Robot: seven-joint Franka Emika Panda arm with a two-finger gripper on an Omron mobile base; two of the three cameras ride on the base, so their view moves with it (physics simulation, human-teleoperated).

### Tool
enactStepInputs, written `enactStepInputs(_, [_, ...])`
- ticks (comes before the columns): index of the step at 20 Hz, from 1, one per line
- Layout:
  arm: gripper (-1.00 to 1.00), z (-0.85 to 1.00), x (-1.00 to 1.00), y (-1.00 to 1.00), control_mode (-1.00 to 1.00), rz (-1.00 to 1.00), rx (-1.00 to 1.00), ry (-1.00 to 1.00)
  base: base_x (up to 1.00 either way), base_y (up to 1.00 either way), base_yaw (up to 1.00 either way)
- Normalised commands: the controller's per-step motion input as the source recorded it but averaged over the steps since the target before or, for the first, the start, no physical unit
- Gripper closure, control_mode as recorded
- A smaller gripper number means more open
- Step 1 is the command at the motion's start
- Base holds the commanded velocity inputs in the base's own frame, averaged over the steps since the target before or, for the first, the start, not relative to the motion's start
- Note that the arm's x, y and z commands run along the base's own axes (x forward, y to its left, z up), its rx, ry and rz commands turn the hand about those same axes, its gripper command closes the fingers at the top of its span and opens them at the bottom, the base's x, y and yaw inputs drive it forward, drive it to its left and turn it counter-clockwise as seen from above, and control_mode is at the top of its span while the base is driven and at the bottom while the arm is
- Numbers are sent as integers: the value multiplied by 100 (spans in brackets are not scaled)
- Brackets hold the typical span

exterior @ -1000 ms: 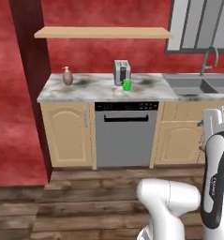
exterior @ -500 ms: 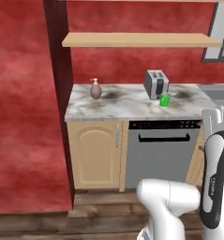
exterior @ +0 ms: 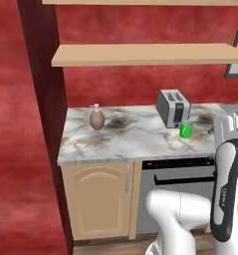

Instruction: Move the mug from next to the sink to the open cabinet. Then, move the bowl with the lime to the fridge to clear the area for faucet cleaning.

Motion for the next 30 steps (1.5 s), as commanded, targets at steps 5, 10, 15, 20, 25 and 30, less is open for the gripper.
enactStepInputs(5, [-100,0,0,0,100,0,0,0,17,4,-12])
enactStepInputs(10, [-100,0,0,0,100,0,0,0,-13,0,-23])
enactStepInputs(15, [-100,0,0,0,100,0,0,0,0,0,-24])
enactStepInputs(20, [-100,0,0,0,100,0,0,0,3,0,-22])
enactStepInputs(25, [-100,0,0,0,100,0,0,0,0,0,-8])
enactStepInputs(30, [-100,0,13,1,-100,0,-1,0,9,3,0])
